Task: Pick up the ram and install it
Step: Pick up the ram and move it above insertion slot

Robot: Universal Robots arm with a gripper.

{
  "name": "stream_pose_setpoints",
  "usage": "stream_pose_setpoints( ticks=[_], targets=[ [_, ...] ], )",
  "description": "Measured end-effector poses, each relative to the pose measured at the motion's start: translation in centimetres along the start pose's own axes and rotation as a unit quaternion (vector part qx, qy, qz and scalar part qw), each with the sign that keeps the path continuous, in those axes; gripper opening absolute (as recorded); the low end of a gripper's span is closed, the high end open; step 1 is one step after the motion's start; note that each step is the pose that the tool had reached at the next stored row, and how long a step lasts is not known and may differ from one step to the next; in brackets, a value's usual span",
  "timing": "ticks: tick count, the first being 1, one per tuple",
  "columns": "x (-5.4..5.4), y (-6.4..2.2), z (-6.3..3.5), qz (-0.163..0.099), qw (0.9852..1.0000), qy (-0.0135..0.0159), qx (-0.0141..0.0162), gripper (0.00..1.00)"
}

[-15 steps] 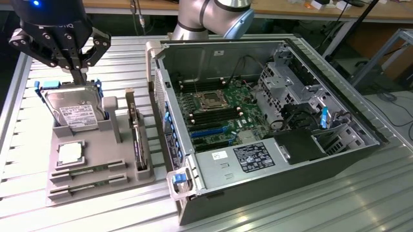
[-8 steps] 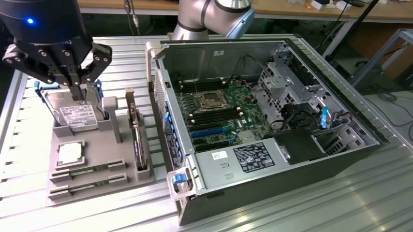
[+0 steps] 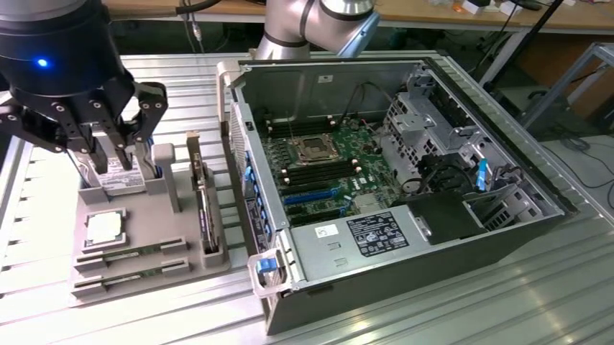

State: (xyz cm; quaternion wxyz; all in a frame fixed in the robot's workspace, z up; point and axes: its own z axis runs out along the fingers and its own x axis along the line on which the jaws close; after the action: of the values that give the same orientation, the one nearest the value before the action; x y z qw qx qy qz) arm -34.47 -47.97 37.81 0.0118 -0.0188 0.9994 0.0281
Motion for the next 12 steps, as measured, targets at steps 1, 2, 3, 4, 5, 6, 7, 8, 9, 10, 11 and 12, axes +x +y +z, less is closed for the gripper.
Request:
stream_pose_setpoints(
  ticks=[1,2,3,4,5,6,7,8,9,10,11,12],
  targets=[
    [0.0,-0.01,0.08,-0.017,0.9999,0.001,-0.0004,0.3],
    [0.0,-0.02,0.17,-0.033,0.9994,0.0019,-0.0008,0.3],
    [0.0,-0.02,0.21,-0.041,0.9992,0.0023,-0.001,0.3],
    [0.0,-0.03,0.28,-0.052,0.9986,0.0029,-0.0013,0.3],
    [0.0,-0.04,0.38,-0.066,0.9978,0.0037,-0.0016,0.3],
    [0.0,-0.04,0.46,-0.074,0.9972,0.0042,-0.0018,0.3],
    [0.0,-0.05,0.62,-0.087,0.9962,0.0049,-0.0021,0.3],
    [0.0,-0.06,0.74,-0.096,0.9954,0.0054,-0.0023,0.3],
    [0.0,-0.09,1.05,-0.116,0.9933,0.0064,-0.0029,0.3],
    [0.0,-0.11,1.26,-0.128,0.9917,0.0071,-0.0032,0.3],
    [0.0,-0.13,1.41,-0.137,0.9906,0.0076,-0.0034,0.3],
    [0.1,-0.16,1.75,-0.158,0.9874,0.0088,-0.0039,0.3]
  ],
)
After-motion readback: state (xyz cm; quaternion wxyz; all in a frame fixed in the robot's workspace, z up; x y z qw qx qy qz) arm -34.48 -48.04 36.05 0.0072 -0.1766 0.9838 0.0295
